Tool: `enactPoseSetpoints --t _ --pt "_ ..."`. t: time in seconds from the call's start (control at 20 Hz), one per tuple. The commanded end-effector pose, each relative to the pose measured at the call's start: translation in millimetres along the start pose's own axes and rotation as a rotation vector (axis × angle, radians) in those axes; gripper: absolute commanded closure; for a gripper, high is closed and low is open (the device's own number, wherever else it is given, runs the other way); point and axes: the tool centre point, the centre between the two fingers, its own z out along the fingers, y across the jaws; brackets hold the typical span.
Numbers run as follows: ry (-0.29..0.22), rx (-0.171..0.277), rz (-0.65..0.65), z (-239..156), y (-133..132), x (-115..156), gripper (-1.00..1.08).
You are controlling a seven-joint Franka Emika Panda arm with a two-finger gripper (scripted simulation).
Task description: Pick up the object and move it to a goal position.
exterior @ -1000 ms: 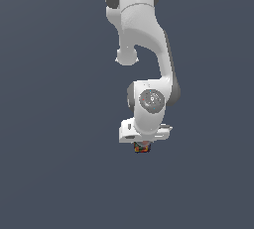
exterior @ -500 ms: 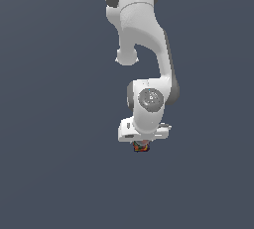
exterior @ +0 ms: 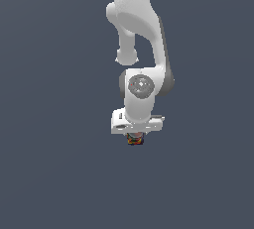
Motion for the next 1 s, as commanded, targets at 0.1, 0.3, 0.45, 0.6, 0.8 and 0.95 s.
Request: enactPoseSetpoints --t 0.1,0.3,0.45,0.6,0.8,0.95 --pt "0.005 0.0 0.001 -29 23 -17 1.08" --pt "0.006 0.0 0.001 -52 42 -33 1.08" --pt "0.006 0.0 0.001 -67 55 -42 1.08" --pt "0.007 0.0 0.001 -79 65 -50 1.08" --pt "0.007 0.0 0.001 -89 74 -56 1.08" --pt "0.007 0.0 0.001 -93 76 -58 1.08"
